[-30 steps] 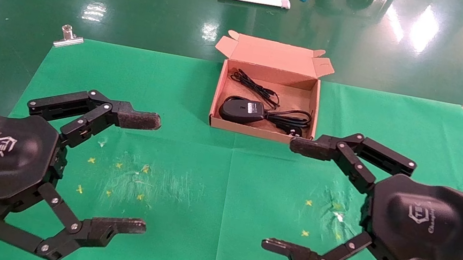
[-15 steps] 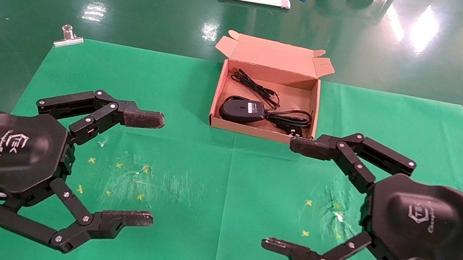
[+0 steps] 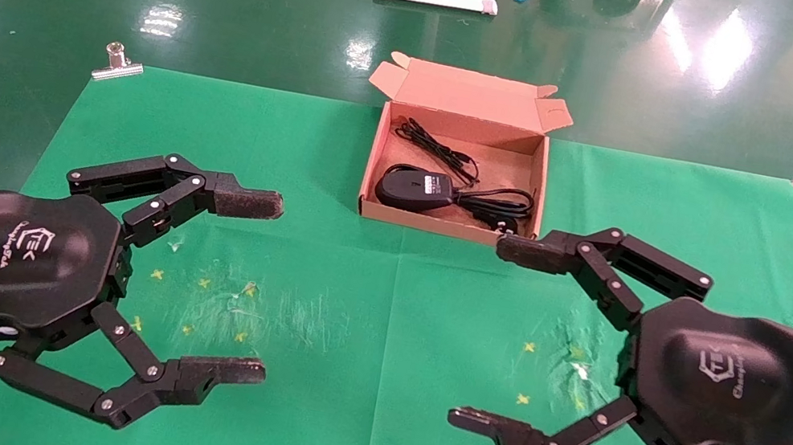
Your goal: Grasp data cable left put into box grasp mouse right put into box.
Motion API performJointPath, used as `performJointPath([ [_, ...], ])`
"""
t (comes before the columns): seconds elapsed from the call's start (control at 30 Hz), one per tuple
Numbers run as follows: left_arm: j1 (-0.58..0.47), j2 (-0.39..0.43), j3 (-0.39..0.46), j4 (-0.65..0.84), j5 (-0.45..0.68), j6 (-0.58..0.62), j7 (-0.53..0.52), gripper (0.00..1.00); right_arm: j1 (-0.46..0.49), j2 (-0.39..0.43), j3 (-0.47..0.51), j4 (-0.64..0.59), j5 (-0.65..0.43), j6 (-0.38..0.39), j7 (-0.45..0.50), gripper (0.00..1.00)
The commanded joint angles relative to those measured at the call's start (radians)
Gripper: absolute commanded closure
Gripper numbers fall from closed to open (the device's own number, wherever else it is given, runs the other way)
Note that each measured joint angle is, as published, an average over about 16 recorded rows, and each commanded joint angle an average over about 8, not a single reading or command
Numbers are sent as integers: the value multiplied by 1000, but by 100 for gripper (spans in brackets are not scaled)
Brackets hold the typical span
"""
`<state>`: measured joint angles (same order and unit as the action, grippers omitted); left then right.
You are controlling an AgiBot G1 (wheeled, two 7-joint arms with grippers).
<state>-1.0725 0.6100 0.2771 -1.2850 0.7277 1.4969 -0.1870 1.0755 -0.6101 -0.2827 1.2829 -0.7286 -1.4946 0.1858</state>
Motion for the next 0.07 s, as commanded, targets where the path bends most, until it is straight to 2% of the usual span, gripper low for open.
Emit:
performJointPath([
  [0.03, -1, 0, 1, 0, 1, -1, 0, 0, 0, 0, 0, 0, 0, 0, 0, 0],
  [0.07, -1, 0, 1, 0, 1, -1, 0, 0, 0, 0, 0, 0, 0, 0, 0, 0],
])
